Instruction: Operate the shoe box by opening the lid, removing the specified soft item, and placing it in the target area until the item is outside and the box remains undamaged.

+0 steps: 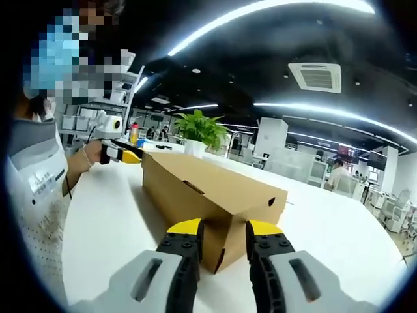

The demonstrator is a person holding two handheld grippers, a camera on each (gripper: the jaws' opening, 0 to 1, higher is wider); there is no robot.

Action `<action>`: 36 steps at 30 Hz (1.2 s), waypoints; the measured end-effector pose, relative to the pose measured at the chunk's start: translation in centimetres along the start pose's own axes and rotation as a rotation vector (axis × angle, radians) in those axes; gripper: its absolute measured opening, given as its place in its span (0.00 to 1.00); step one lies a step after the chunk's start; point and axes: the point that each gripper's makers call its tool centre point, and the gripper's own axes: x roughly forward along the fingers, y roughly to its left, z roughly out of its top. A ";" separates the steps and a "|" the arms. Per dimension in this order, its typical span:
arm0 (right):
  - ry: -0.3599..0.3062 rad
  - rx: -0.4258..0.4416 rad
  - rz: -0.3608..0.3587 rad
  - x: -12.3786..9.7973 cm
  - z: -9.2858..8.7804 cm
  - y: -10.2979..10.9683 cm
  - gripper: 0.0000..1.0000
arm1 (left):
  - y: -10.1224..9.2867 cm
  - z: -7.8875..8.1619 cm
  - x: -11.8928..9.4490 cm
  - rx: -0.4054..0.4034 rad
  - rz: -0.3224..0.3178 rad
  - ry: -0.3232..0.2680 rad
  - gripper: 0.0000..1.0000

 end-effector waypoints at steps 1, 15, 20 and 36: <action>0.000 0.002 0.000 0.0 0.0 0.0 0.26 | -0.1 0.0 0.1 0.000 -0.003 0.002 0.33; 0.005 0.032 0.004 0.0 -0.2 0.2 0.26 | -0.3 -0.3 0.4 -0.002 -0.002 0.009 0.27; 0.006 0.049 0.006 0.0 -0.2 0.1 0.26 | -0.2 -0.4 0.5 -0.023 -0.006 0.008 0.27; 0.016 0.045 -0.012 0.0 -0.1 0.2 0.24 | -0.1 -0.3 0.5 -0.008 -0.003 0.011 0.26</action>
